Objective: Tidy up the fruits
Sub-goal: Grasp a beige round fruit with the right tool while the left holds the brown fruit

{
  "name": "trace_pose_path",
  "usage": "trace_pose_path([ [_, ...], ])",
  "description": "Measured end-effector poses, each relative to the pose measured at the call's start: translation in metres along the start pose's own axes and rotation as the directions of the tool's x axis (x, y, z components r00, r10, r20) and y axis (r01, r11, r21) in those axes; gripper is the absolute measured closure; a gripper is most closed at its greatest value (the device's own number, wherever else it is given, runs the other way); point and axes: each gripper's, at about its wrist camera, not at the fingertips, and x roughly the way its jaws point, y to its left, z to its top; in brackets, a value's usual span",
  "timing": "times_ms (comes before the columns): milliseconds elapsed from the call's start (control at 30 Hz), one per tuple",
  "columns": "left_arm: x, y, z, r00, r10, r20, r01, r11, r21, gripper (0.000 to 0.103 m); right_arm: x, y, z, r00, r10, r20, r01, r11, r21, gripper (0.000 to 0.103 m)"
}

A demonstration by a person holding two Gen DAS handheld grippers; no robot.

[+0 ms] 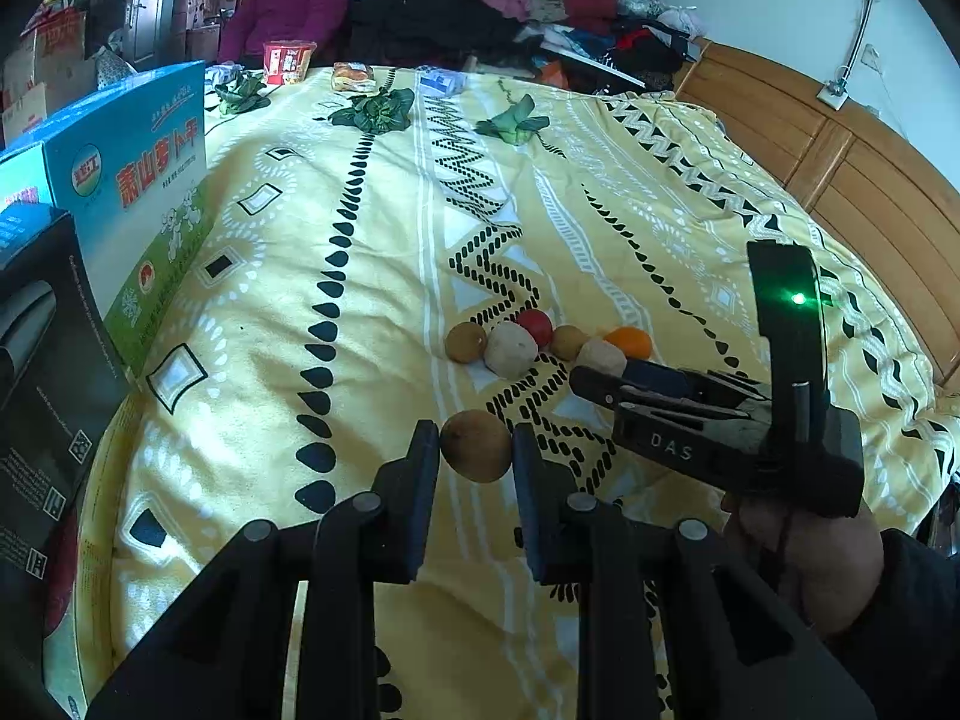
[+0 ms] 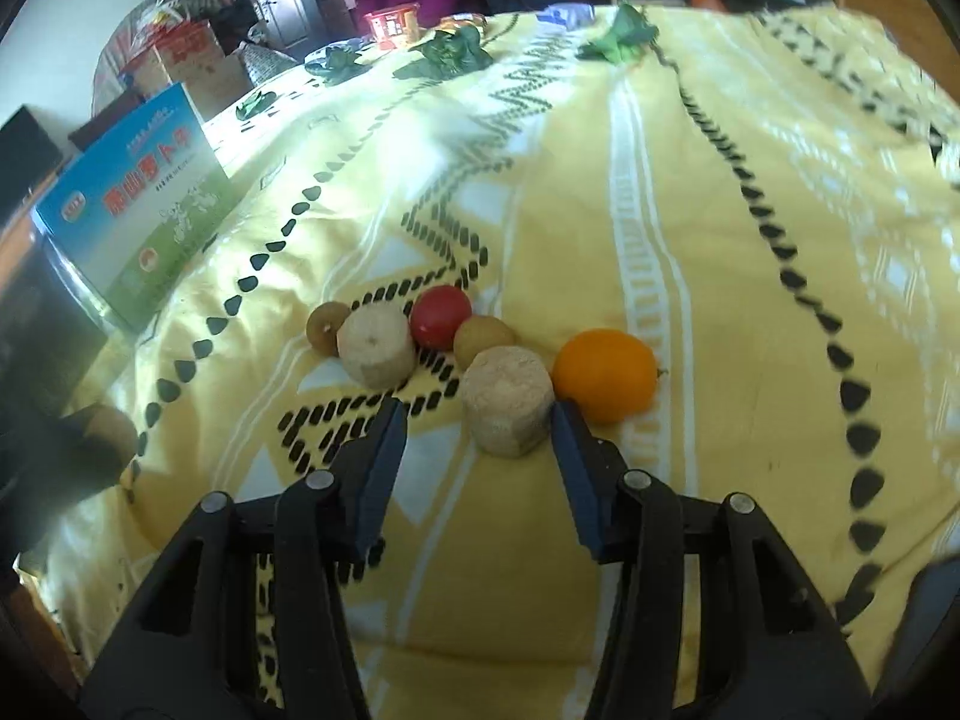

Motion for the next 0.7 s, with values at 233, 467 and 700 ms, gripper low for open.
trace_pose_path([
  [233, -0.019, 0.001, 0.0, 0.999, 0.024, 0.033, -0.024, 1.0, -0.01, 0.078, -0.011, -0.006, -0.002, 0.999, 0.031, 0.014, -0.032, 0.997, 0.065, 0.072],
  [467, -0.015, 0.002, 0.0, 0.999, 0.016, 0.028, -0.016, 1.0, -0.013, 0.078, -0.009, 0.004, -0.013, 1.0, 0.029, -0.01, -0.028, 0.997, 0.077, 0.07],
  [700, -0.01, 0.005, -0.004, 0.999, 0.03, 0.012, -0.03, 0.999, -0.025, 0.078, 0.003, 0.002, -0.004, 1.0, 0.002, -0.006, -0.002, 0.998, 0.064, 0.069],
])
